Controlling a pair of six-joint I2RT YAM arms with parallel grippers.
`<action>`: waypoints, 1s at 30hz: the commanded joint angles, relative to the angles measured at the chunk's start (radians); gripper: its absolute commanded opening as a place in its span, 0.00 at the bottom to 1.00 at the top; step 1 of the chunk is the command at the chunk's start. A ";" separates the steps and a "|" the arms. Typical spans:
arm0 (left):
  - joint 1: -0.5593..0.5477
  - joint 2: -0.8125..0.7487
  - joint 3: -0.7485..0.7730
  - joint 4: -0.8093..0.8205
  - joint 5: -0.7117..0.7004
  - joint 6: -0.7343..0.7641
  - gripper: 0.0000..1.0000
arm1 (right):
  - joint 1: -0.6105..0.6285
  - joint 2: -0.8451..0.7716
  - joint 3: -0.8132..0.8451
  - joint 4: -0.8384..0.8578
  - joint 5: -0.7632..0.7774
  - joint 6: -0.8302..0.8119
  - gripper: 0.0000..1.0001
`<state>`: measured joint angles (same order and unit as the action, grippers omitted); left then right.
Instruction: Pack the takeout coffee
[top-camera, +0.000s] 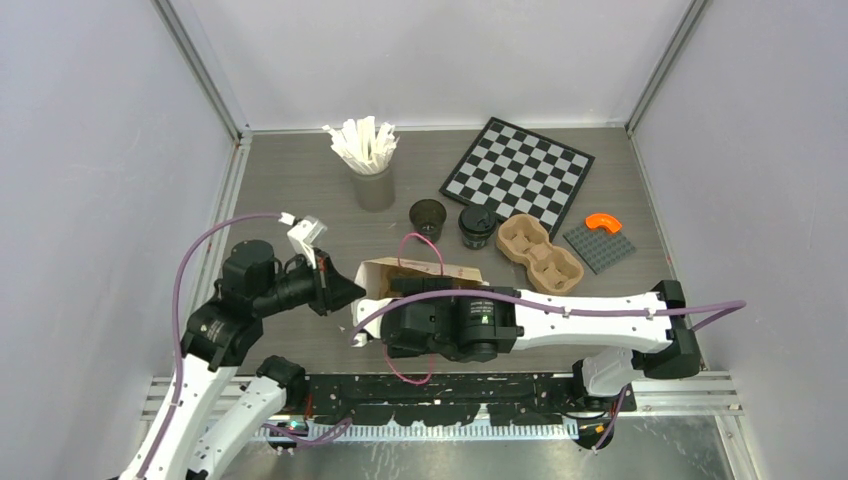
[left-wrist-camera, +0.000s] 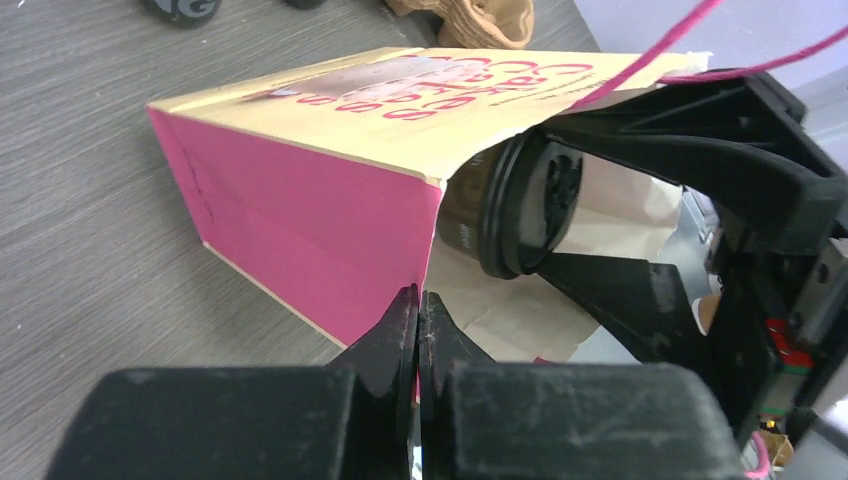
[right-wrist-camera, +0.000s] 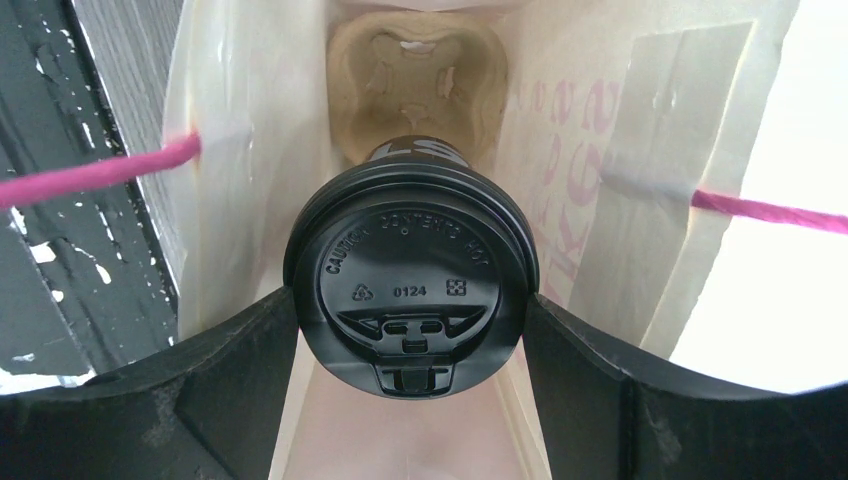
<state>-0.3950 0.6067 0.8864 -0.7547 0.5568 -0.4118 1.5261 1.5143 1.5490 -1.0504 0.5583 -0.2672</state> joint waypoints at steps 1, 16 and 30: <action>-0.002 -0.044 -0.034 0.113 0.058 -0.003 0.00 | 0.002 -0.003 -0.032 0.137 0.047 -0.112 0.81; -0.002 -0.079 -0.095 0.173 0.118 0.101 0.00 | -0.107 -0.052 -0.085 0.246 -0.102 -0.153 0.81; -0.002 -0.061 -0.104 0.216 0.160 0.132 0.00 | -0.179 -0.105 -0.255 0.364 -0.148 -0.218 0.81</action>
<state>-0.3950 0.5587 0.7795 -0.6121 0.6792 -0.2977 1.3525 1.4425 1.3457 -0.7895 0.4286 -0.4335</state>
